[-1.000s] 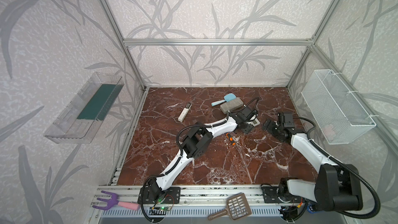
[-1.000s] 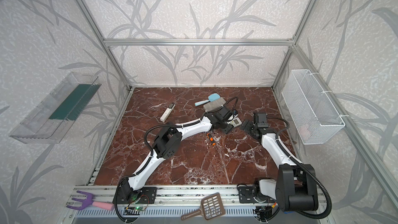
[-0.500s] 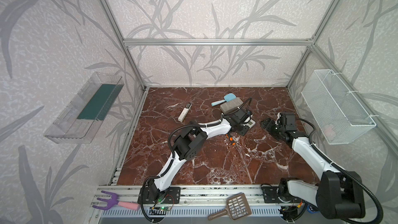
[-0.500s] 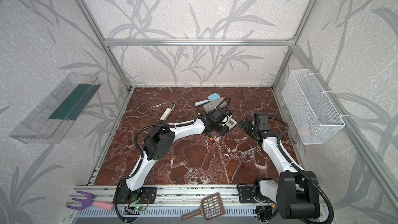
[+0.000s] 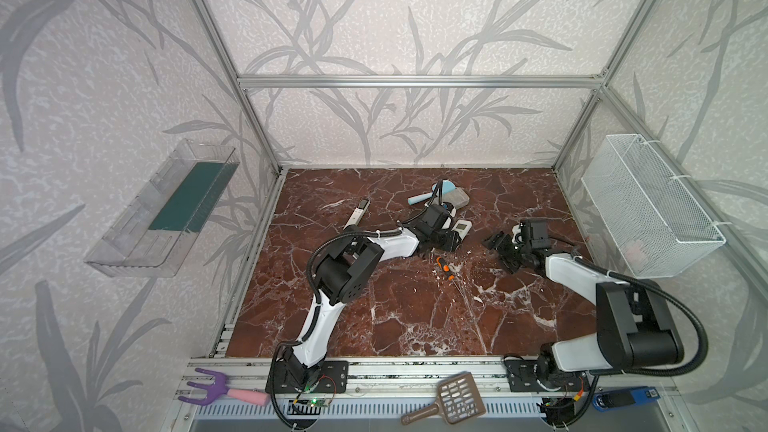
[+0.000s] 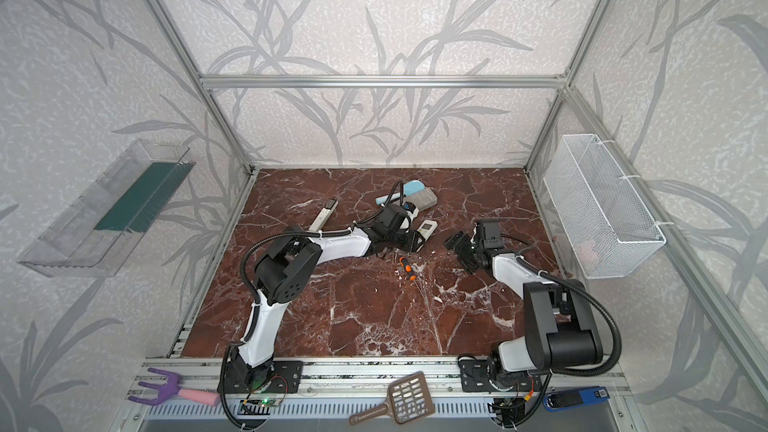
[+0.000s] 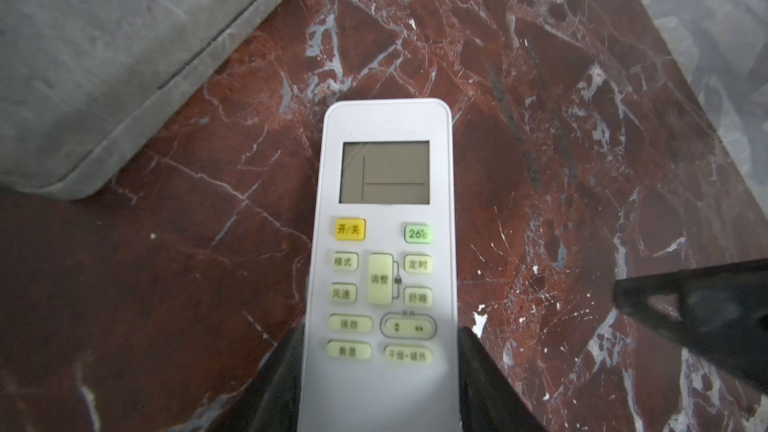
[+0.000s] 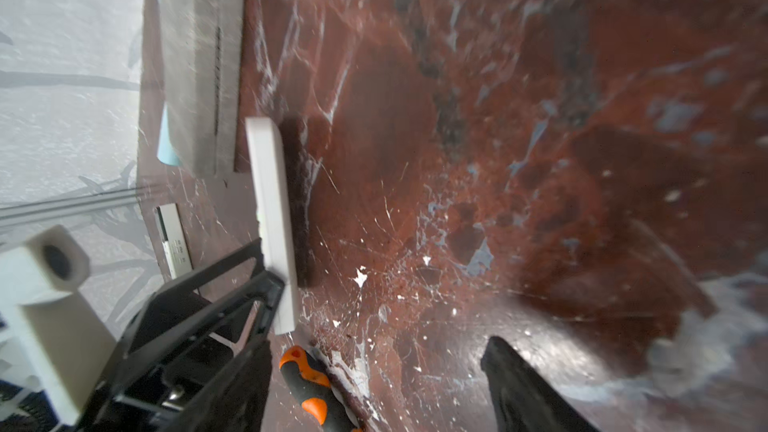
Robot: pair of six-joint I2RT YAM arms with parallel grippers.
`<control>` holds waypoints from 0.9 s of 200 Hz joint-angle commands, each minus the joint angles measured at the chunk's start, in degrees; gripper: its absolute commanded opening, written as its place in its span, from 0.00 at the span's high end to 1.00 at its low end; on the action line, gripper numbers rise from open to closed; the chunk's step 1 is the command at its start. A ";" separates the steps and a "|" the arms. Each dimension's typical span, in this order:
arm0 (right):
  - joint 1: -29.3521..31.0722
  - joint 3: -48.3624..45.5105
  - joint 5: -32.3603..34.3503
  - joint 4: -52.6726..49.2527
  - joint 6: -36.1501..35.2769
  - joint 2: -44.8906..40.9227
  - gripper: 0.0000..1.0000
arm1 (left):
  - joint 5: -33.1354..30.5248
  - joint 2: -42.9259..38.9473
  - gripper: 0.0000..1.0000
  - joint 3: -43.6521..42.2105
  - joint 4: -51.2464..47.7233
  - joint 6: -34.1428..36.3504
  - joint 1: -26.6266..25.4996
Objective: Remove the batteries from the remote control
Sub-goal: 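Grasp the white remote's lower end with the left gripper while the right gripper approaches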
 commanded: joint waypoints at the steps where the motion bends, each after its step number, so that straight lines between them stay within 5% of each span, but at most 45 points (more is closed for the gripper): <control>1: 2.74 4.21 -2.26 2.96 1.76 3.22 0.20 | 1.96 -1.98 0.49 -2.11 2.50 -2.80 0.07; 123: 7.60 22.21 1.55 -4.58 -1.50 21.16 0.35 | 3.57 -2.48 0.49 -3.49 3.86 -4.21 1.21; 180: 9.55 24.40 0.97 -4.37 -1.95 24.15 0.62 | 3.13 -3.95 0.45 -5.09 4.23 -3.22 1.39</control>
